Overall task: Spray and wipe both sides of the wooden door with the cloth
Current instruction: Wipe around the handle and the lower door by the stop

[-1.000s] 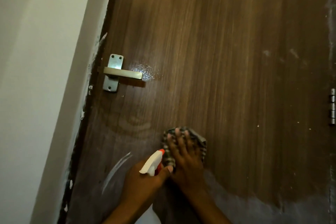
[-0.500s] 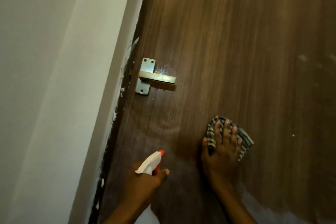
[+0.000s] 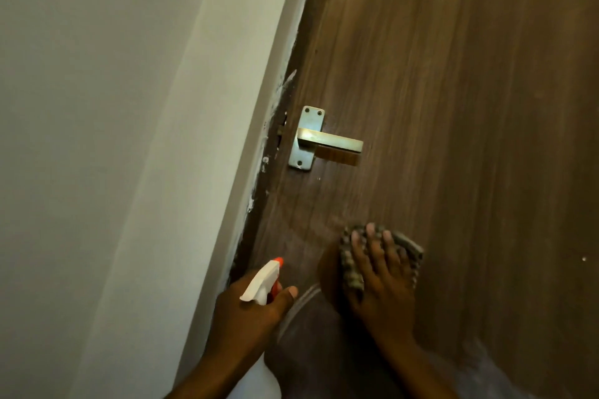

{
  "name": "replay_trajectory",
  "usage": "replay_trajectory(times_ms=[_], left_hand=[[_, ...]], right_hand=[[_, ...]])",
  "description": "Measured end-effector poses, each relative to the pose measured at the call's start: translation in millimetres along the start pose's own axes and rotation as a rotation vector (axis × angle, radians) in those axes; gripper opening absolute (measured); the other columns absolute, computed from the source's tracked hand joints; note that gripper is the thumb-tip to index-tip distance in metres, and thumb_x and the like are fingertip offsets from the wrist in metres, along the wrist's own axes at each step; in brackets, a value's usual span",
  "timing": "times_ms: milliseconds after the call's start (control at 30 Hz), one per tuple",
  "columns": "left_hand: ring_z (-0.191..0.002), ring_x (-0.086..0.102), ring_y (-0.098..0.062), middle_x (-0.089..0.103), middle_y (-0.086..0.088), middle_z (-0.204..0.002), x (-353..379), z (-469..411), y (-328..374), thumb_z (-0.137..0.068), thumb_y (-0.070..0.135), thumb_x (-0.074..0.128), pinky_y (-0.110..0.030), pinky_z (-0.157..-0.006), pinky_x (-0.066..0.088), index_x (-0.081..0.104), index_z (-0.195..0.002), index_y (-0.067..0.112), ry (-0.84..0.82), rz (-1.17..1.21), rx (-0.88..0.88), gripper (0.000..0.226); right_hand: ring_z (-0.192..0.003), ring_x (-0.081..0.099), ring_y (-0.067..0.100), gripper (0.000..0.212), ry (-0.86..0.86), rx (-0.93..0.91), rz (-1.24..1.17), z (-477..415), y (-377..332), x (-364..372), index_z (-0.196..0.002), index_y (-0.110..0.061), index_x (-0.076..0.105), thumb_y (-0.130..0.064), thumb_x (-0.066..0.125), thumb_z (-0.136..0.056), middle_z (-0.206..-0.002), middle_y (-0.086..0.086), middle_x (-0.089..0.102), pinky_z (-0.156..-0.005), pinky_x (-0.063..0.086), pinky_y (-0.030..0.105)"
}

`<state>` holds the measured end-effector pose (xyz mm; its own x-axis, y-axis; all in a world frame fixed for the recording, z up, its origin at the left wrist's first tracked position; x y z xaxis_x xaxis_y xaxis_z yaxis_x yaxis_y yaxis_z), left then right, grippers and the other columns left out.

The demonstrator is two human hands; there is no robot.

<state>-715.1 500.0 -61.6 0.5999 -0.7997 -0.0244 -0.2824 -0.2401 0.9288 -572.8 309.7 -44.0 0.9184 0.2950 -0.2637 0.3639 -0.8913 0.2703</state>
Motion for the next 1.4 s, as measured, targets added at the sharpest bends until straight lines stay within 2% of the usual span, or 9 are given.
replay_trajectory(times_ms=[100, 367, 500, 667, 800, 967, 1067, 1233, 1400], left_hand=[[-0.113, 0.053, -0.026, 0.052, -0.01, -0.132, -12, -4, 0, -0.078, 0.035, 0.069, -0.037, -0.099, 0.042, 0.043, -0.133, 0.014, 0.008, 0.01, 0.028, 0.064], [-0.115, 0.054, -0.027, 0.054, -0.01, -0.131, -34, -9, -13, -0.077, 0.037, 0.069, -0.036, -0.1, 0.041, 0.044, -0.133, 0.014, 0.007, -0.044, 0.034, 0.066], [-0.117, 0.053, -0.027, 0.054, -0.011, -0.131, -40, -10, -32, -0.076, 0.036, 0.07, -0.036, -0.103, 0.039, 0.044, -0.133, 0.013, -0.013, -0.071, -0.006, 0.066], [-0.113, 0.054, -0.025, 0.054, -0.01, -0.129, -42, -16, -41, -0.077, 0.041, 0.068, -0.035, -0.101, 0.041, 0.043, -0.131, 0.013, 0.0, -0.139, -0.003, 0.066], [-0.098, 0.06, -0.023, 0.061, -0.011, -0.117, -47, -12, -50, -0.07, 0.043, 0.073, -0.037, -0.097, 0.046, 0.051, -0.124, 0.011, 0.025, -0.084, 0.028, 0.067], [-0.093, 0.056, -0.017, 0.06, -0.005, -0.112, -46, 12, -71, -0.071, 0.044, 0.07, -0.033, -0.092, 0.046, 0.05, -0.123, 0.016, -0.003, -0.059, 0.071, 0.063], [-0.094, 0.051, -0.013, 0.058, -0.005, -0.115, -42, 29, -81, -0.074, 0.041, 0.07, -0.032, -0.095, 0.044, 0.048, -0.124, 0.016, 0.01, -0.049, 0.076, 0.06], [-0.097, 0.05, -0.014, 0.056, -0.004, -0.116, -42, 46, -97, -0.075, 0.038, 0.069, -0.03, -0.097, 0.042, 0.044, -0.13, 0.015, -0.023, -0.107, 0.076, 0.064], [-0.101, 0.054, -0.018, 0.057, -0.005, -0.117, -39, 50, -101, -0.075, 0.038, 0.07, -0.032, -0.095, 0.044, 0.046, -0.13, 0.014, -0.075, -0.04, 0.086, 0.065]], right_hand=[[-0.148, 0.02, 0.033, 0.069, -0.02, 0.074, -0.038, -64, -61, 5, -0.153, -0.022, 0.03, -0.047, 0.039, -0.089, -0.16, 0.009, 0.025, -0.12, 0.011, 0.051], [-0.147, 0.026, 0.027, 0.072, -0.102, -0.508, 0.047, 12, -82, 30, -0.152, -0.031, 0.032, -0.057, 0.046, -0.087, -0.161, 0.001, 0.026, -0.114, 0.02, 0.05], [-0.15, 0.018, 0.027, 0.072, -0.071, -0.256, -0.002, -38, -76, 23, -0.154, -0.029, 0.028, -0.056, 0.042, -0.089, -0.162, 0.002, 0.021, -0.11, 0.031, 0.057], [-0.152, 0.003, 0.027, 0.071, -0.014, -0.076, -0.045, -101, -146, 36, -0.156, -0.028, 0.02, -0.058, 0.034, -0.094, -0.165, 0.003, 0.009, -0.12, 0.002, 0.05], [-0.149, 0.015, 0.027, 0.066, -0.01, -0.362, 0.015, -45, -155, 57, -0.153, -0.023, 0.029, -0.053, 0.031, -0.095, -0.161, 0.004, 0.023, -0.114, 0.027, 0.053], [-0.144, 0.028, 0.028, 0.085, -0.036, -0.572, 0.006, 55, -106, 57, -0.157, -0.031, 0.009, -0.055, 0.049, -0.086, -0.161, 0.003, 0.022, -0.109, 0.036, 0.054], [-0.147, 0.025, 0.028, 0.069, -0.036, -0.369, 0.017, 51, -54, 38, -0.152, -0.03, 0.031, -0.05, 0.046, -0.087, -0.16, 0.004, 0.026, -0.107, 0.036, 0.058], [-0.15, 0.01, 0.03, 0.069, 0.04, 0.059, -0.027, 19, -99, 34, -0.155, -0.027, 0.026, -0.051, 0.038, -0.091, -0.162, 0.005, 0.017, -0.121, 0.007, 0.05], [-0.146, 0.026, 0.03, 0.072, -0.003, -0.458, -0.008, 101, -136, 72, -0.151, -0.029, 0.026, -0.054, 0.048, -0.088, -0.159, 0.003, 0.026, -0.115, 0.022, 0.053]])
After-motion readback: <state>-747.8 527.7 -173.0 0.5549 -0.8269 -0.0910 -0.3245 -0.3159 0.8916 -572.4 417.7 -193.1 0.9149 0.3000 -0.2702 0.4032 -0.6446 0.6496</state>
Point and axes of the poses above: each hand's wrist, its own z-axis away from the middle knuckle, its own x-axis out of the palm, y = z × x, the point moved 2 cm from there along -z, towards the middle knuckle
